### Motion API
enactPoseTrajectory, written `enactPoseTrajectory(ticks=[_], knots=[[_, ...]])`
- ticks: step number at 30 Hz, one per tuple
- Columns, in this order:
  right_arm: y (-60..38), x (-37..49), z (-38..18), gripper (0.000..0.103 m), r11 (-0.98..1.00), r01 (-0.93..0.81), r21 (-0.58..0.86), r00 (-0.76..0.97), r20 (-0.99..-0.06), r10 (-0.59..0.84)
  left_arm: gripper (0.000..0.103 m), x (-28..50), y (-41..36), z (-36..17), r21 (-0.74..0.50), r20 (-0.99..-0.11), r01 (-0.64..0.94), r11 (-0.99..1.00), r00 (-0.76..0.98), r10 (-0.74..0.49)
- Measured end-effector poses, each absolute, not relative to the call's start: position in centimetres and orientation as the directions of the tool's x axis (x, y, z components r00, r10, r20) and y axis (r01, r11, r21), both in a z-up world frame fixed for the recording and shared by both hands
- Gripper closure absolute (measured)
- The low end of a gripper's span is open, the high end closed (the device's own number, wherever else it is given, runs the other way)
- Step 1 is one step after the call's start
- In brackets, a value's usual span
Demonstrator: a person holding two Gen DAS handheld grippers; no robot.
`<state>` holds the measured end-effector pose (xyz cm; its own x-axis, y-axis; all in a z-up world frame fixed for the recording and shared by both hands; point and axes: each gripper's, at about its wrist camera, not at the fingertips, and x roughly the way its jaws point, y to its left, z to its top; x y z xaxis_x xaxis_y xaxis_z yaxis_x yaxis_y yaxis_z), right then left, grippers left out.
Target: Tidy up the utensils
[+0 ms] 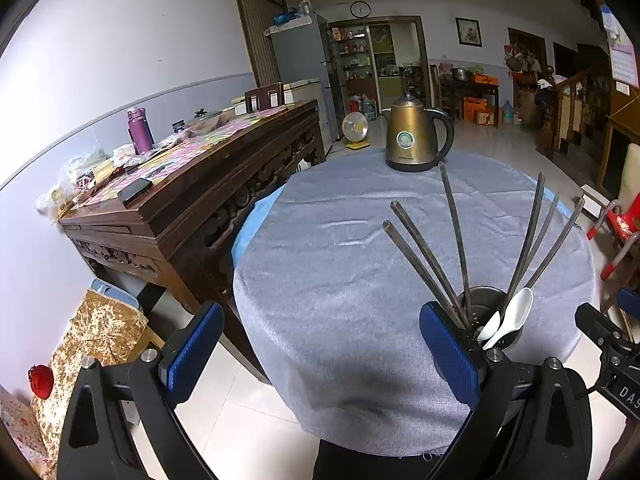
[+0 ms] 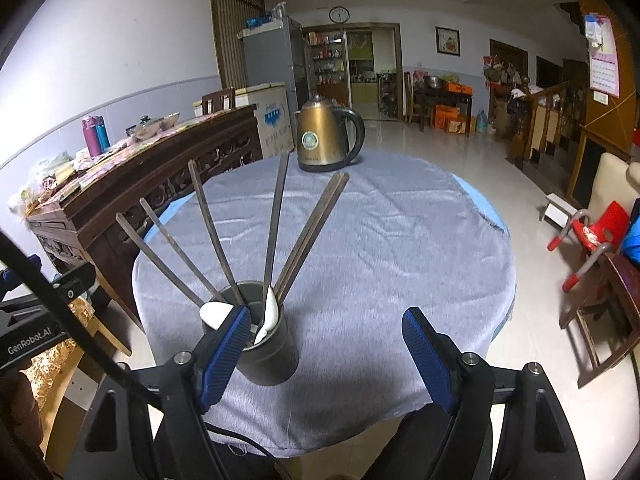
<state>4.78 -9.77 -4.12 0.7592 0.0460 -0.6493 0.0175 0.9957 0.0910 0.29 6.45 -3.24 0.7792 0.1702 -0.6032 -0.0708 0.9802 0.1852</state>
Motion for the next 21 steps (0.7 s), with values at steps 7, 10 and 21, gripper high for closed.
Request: enactPoseTrajectory(ticks=[7,10,21], knots=[[-9.2,4.6,-4.3,0.022,0.996,0.008,0.087,0.750,-0.660,0.052,0.005,0.0,6.6,-3.3,0.185,-0.602,-0.075,0.980,0.779,0.173],[-8.9,4.4,-4.2,0.022,0.996,0.003,0.085,0.750,-0.660,0.054,0.005,-0.1,6.9,-3.3,0.182,-0.603,-0.079,0.980,0.778,0.174],[-7.4,4.0,-3.8,0.022,0.998,-0.012,0.056,0.740,-0.671,0.046,0.005,-0.5,7.7,-3.4,0.171,-0.601,-0.089,0.981,0.780,0.176]])
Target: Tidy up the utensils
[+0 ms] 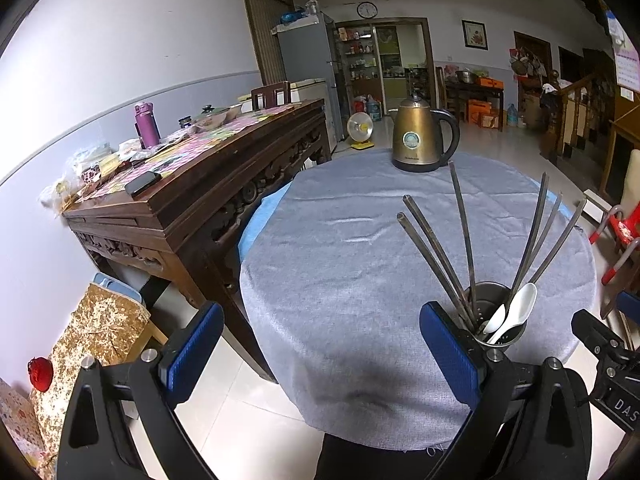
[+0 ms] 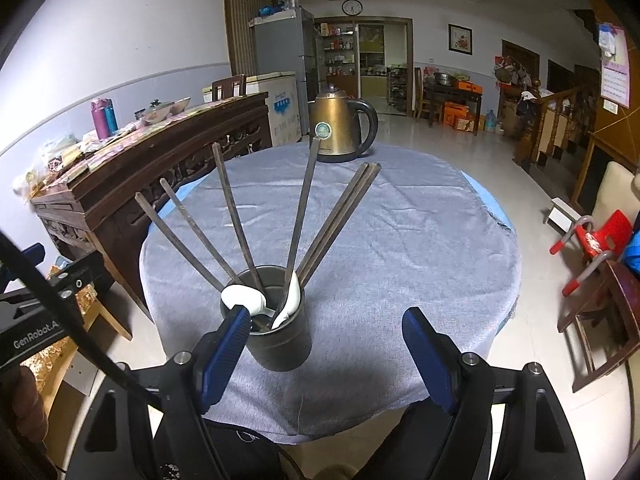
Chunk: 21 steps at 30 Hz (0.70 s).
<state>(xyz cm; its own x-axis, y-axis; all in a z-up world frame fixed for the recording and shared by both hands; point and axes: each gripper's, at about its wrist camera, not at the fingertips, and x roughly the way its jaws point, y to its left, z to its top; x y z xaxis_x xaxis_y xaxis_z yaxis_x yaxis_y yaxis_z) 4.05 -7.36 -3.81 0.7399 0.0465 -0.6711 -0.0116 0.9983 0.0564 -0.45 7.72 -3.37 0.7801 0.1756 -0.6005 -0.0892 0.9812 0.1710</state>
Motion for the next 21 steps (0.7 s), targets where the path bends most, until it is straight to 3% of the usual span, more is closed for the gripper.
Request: enactPoseTrajectory(ticks=[21], knots=[[-6.3,4.4,-3.9,0.022,0.999,0.043,0.002,0.721,-0.692,-0.030,0.005,-0.8,7.9,-3.5,0.166,-0.597,-0.082,0.983,0.785,0.167]])
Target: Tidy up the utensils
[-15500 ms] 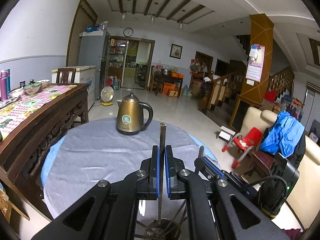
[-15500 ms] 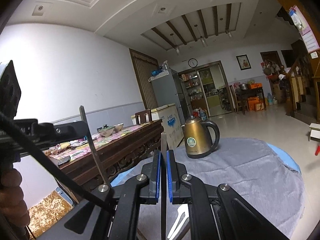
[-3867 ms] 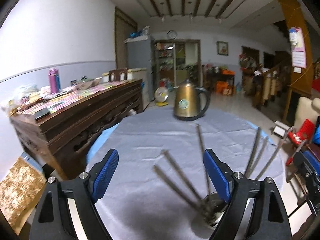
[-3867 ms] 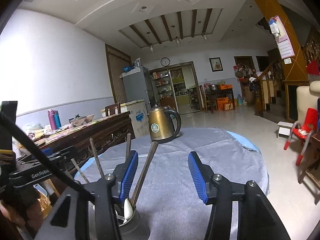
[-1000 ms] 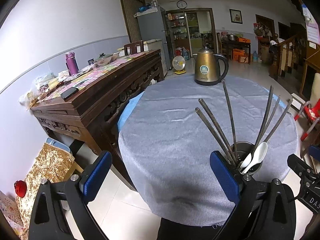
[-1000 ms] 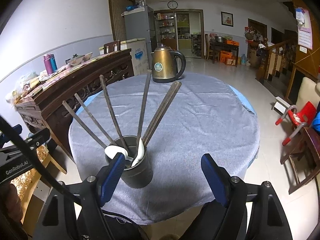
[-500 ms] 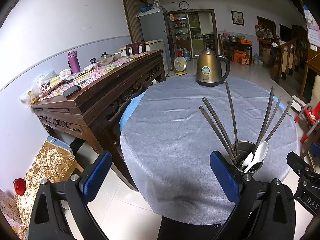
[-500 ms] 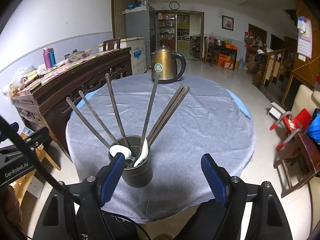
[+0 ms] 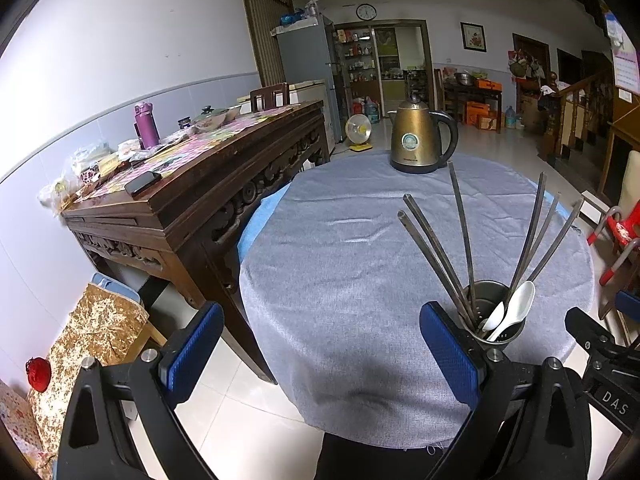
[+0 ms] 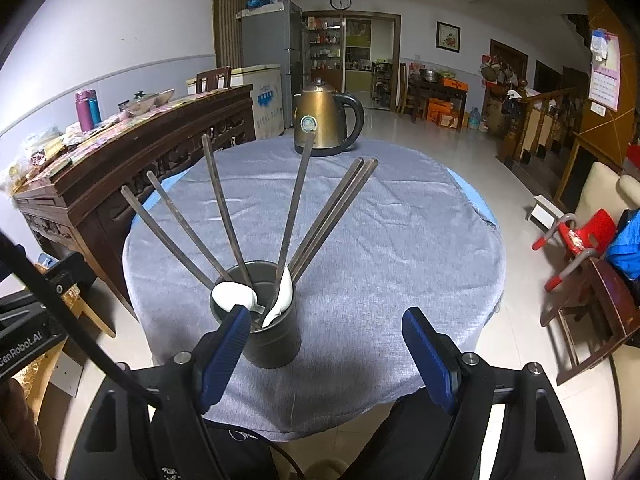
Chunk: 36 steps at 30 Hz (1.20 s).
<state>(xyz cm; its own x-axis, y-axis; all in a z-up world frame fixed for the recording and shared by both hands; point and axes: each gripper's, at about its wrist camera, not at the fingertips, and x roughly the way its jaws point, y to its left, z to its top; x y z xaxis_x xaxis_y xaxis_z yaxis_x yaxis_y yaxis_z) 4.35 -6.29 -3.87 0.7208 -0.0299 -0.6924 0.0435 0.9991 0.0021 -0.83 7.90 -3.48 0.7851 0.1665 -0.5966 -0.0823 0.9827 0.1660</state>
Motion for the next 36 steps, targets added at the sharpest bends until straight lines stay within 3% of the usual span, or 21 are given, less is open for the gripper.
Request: enactPoseTrajectory(ticks=[36], knots=[[-6.06,4.63,-3.17,0.022,0.997,0.072,-0.022,0.734,-0.675,-0.067,0.005,-1.55,7.89,-3.24,0.149,-0.593,-0.055,0.987,0.794,0.134]])
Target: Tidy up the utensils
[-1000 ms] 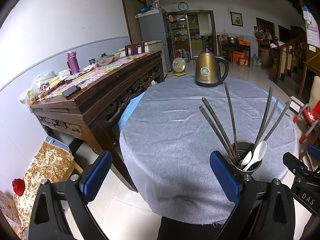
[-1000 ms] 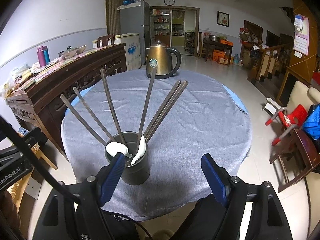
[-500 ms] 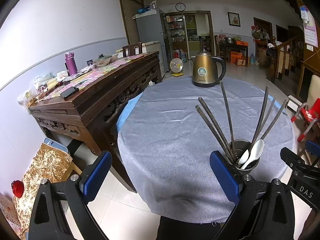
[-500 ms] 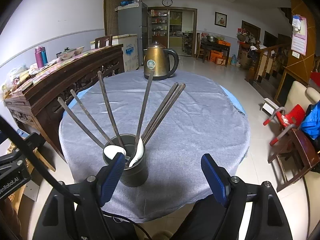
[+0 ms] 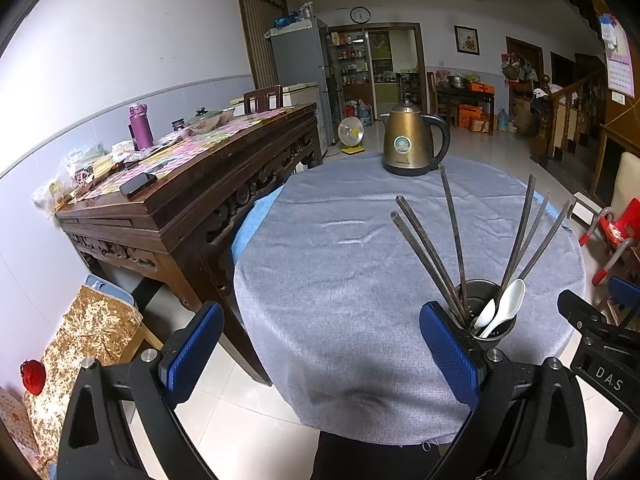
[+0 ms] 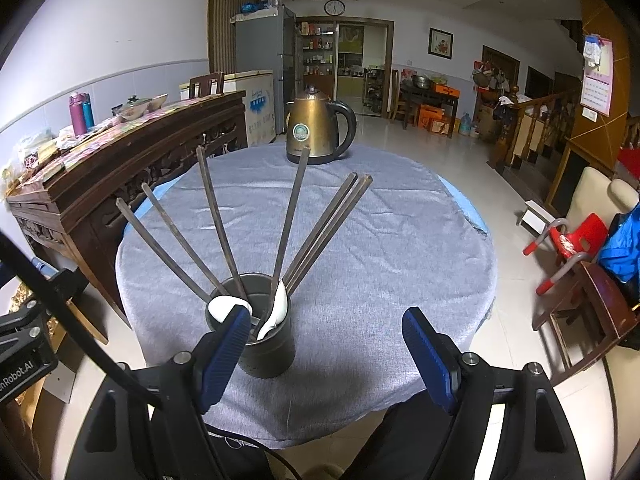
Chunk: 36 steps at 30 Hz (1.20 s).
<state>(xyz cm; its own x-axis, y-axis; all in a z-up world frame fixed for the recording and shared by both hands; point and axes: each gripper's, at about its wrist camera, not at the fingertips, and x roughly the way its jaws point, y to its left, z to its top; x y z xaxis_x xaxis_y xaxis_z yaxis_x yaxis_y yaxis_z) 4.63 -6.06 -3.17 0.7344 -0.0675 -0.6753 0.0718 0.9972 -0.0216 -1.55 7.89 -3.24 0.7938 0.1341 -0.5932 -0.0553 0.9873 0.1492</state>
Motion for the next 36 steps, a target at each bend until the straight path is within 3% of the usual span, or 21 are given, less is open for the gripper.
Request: enactPoseTrajectory(ticks=[36], knots=[[-4.5,4.9,-2.8,0.022,0.997,0.074,-0.023,0.732,-0.677,-0.070,0.005,-2.6,8.2,-3.0,0.126,-0.581,-0.045,0.991,0.807,0.111]])
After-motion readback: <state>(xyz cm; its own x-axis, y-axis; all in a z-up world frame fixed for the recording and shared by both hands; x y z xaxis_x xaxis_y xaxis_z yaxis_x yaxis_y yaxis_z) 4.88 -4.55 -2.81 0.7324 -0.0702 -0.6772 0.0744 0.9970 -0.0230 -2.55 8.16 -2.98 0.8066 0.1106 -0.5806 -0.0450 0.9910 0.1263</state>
